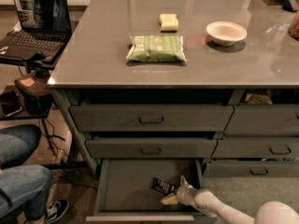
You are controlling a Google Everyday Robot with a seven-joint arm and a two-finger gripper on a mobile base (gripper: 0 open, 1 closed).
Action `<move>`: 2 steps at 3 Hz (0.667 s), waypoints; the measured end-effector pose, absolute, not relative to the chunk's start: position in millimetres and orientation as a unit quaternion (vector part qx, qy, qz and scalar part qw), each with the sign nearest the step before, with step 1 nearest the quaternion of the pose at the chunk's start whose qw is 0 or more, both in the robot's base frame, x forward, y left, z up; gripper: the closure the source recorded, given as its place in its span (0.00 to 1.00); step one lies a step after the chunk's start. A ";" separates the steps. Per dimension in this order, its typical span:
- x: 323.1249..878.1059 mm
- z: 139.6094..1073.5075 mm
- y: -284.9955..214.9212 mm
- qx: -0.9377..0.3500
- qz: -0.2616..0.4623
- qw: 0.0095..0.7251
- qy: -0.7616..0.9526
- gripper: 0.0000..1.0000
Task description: Pick rxbar chocolate from bottom drawer and place on counter
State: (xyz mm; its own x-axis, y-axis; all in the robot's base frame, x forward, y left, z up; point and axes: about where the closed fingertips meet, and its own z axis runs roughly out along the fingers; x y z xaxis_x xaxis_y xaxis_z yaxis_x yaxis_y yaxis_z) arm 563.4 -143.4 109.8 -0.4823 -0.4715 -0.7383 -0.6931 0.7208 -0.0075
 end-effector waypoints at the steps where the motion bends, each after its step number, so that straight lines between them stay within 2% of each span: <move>1: 557.9 106.4 -139.1 -0.345 0.159 0.377 0.845 0.00; 2: 545.6 109.4 -134.2 -0.348 0.183 0.398 0.829 0.00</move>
Offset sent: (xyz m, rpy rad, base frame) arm -0.0740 0.0752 0.0553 0.3075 -0.1001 0.3633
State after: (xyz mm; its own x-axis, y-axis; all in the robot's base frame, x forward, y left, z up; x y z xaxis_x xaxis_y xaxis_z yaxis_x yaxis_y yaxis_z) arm 545.6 -134.2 109.4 -0.4422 -0.4306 -0.7868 -0.7220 0.6913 0.0275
